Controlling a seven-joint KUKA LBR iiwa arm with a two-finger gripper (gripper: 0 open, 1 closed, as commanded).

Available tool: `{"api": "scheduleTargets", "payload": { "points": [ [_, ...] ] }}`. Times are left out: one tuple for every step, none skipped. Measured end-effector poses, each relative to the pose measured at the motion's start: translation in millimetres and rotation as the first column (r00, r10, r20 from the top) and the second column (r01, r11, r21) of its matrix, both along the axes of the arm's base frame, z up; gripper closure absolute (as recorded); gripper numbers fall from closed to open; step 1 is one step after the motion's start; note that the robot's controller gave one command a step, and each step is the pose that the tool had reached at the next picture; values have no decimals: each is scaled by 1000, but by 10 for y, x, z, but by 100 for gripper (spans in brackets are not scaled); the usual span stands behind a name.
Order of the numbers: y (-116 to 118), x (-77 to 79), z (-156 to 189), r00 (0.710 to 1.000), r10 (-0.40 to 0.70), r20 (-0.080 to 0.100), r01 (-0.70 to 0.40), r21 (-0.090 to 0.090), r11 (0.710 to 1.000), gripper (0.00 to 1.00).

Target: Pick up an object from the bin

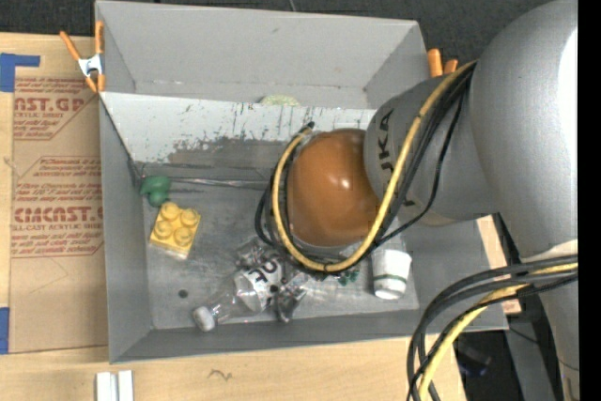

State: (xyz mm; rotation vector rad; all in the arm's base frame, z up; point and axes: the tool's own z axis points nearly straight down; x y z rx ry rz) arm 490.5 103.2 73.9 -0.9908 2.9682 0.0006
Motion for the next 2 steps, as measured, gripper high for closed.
{"api": "scheduleTargets", "payload": {
  "points": [
    [0, 0, 0, 1000, 0, 0, 0, 0, 1000, 100],
    [0, -6, 35, 1000, -1, -3, 1, -1, 1000, 100]
  ]
}}
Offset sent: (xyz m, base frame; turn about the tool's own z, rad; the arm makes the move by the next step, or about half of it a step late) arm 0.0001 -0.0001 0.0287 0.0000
